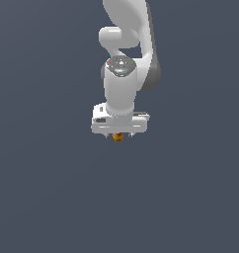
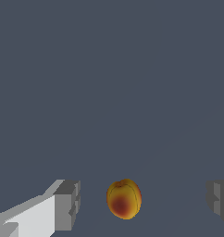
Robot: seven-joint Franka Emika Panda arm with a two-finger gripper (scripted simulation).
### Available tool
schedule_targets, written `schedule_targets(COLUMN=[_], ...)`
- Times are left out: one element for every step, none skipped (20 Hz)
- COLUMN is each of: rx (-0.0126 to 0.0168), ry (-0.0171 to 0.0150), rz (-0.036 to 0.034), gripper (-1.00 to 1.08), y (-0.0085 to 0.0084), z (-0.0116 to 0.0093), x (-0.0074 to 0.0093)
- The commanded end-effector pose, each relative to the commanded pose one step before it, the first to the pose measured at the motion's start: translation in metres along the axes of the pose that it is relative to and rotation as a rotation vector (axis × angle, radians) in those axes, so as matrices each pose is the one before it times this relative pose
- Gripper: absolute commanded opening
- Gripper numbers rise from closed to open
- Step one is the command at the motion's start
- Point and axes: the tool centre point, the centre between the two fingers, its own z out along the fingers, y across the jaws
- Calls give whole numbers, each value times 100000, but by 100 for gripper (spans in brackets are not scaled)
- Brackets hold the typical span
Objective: Pick up the object and move it to a goal position.
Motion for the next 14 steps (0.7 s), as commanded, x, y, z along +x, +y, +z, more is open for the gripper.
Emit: schedule_targets(rx=[0,0,-172,-214,-290,-355,-342,-257,-166,-81,-22,0,64,64], ry=[0,0,-1,-3,-6,-12,-15,-14,-10,-4,-1,0,3,-1], rz=[0,0,152,188,242,272,222,121,32,-25,-43,0,26,260], gripper=[100,100,100,100,100,100,100,100,100,100,100,100,100,100], y=[1,63,251,390,532,654,622,464,305,158,37,-44,-117,-57], z=[0,5,9,17,22,26,23,14,6,-1,-4,-3,5,23], x=[0,-8,-29,-48,-67,-85,-83,-62,-39,-17,-1,8,9,-11])
